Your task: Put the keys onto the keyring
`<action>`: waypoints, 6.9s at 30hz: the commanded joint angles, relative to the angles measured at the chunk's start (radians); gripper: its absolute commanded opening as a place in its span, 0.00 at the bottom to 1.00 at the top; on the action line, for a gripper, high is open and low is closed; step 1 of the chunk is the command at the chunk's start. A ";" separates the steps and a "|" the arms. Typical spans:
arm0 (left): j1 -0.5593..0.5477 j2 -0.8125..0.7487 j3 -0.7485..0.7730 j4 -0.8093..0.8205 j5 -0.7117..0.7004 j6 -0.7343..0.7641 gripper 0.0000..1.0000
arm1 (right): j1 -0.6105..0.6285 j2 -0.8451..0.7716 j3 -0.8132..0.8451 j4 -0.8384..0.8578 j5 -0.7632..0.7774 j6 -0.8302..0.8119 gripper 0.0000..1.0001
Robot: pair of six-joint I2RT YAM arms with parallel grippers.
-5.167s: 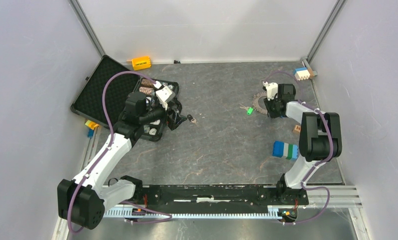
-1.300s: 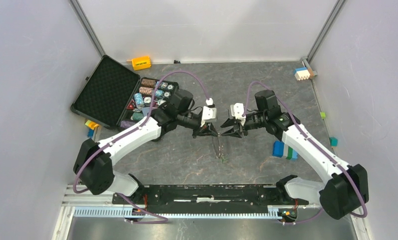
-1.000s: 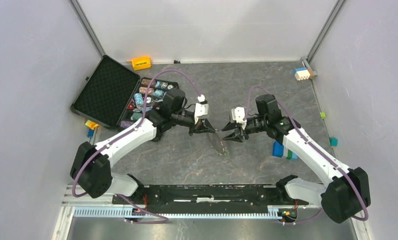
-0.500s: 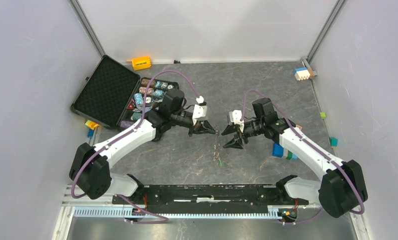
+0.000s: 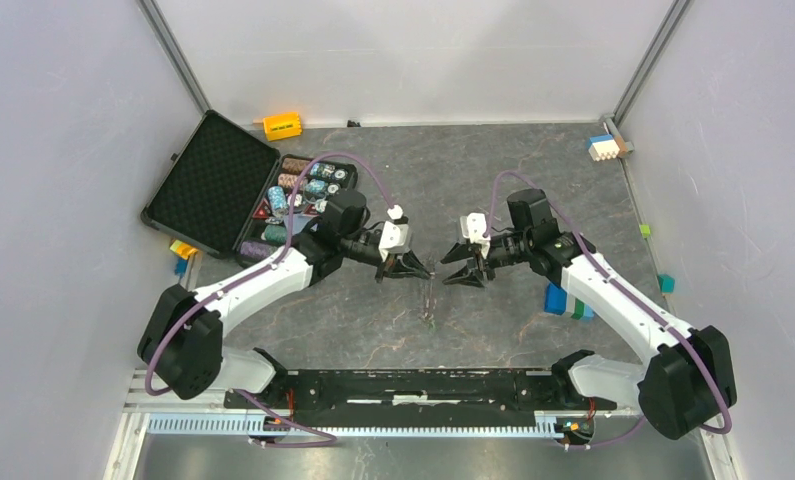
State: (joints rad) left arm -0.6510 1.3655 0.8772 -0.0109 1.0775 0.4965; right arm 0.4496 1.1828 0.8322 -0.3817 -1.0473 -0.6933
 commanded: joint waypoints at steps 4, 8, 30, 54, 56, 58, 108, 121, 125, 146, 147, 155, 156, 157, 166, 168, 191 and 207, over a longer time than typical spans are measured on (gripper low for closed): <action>0.001 -0.018 -0.059 0.312 0.029 -0.160 0.02 | 0.001 -0.013 -0.025 0.129 -0.080 0.097 0.47; 0.001 -0.009 -0.090 0.428 0.016 -0.241 0.02 | 0.003 0.000 -0.031 0.138 -0.091 0.105 0.42; 0.001 0.002 -0.086 0.364 -0.043 -0.181 0.02 | 0.002 -0.013 0.007 0.155 -0.046 0.119 0.00; 0.000 -0.018 0.243 -0.328 -0.211 0.154 0.59 | 0.111 0.018 0.186 -0.124 0.285 -0.043 0.00; -0.001 -0.013 0.258 -0.337 -0.200 0.131 0.55 | 0.123 0.025 0.195 -0.126 0.301 -0.040 0.00; -0.002 -0.007 0.262 -0.336 -0.182 0.113 0.50 | 0.129 0.028 0.204 -0.121 0.305 -0.030 0.00; -0.037 -0.027 0.251 -0.380 -0.341 0.081 0.02 | 0.131 -0.056 0.084 0.087 0.274 0.046 0.46; -0.102 -0.011 0.325 -0.493 -0.478 0.086 0.02 | 0.131 -0.020 0.071 0.154 0.235 0.109 0.39; -0.104 -0.009 0.322 -0.488 -0.481 0.083 0.02 | 0.131 -0.023 0.046 0.189 0.191 0.130 0.37; -0.105 -0.023 0.273 -0.432 -0.444 0.071 0.02 | 0.131 0.012 0.011 0.302 0.132 0.219 0.13; -0.105 -0.022 0.272 -0.431 -0.444 0.072 0.02 | 0.130 0.012 0.009 0.306 0.138 0.221 0.07; -0.097 -0.082 0.266 -0.444 -0.446 0.132 0.44 | 0.121 -0.011 -0.018 0.374 0.132 0.242 0.00; -0.090 -0.097 0.263 -0.446 -0.447 0.145 0.52 | 0.116 -0.016 -0.013 0.374 0.115 0.244 0.00; -0.078 -0.109 0.260 -0.446 -0.444 0.148 0.57 | 0.110 -0.019 -0.007 0.389 0.096 0.252 0.00; 0.071 -0.196 0.091 -0.131 -0.198 -0.025 0.67 | 0.060 -0.012 -0.124 0.959 -0.080 0.720 0.00; 0.071 -0.194 0.062 -0.062 -0.149 -0.052 0.64 | 0.058 -0.006 -0.172 1.147 -0.085 0.869 0.00; 0.074 -0.145 -0.018 0.110 0.049 -0.068 0.30 | 0.034 0.040 -0.207 1.306 -0.067 1.013 0.00; 0.086 -0.138 -0.013 0.131 0.067 -0.070 0.26 | 0.031 0.021 -0.162 1.050 -0.049 0.824 0.00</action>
State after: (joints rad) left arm -0.5652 1.2209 0.8589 0.0101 1.1030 0.4889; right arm 0.4858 1.2213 0.6266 0.6548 -1.0988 0.1535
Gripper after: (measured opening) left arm 0.276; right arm 0.006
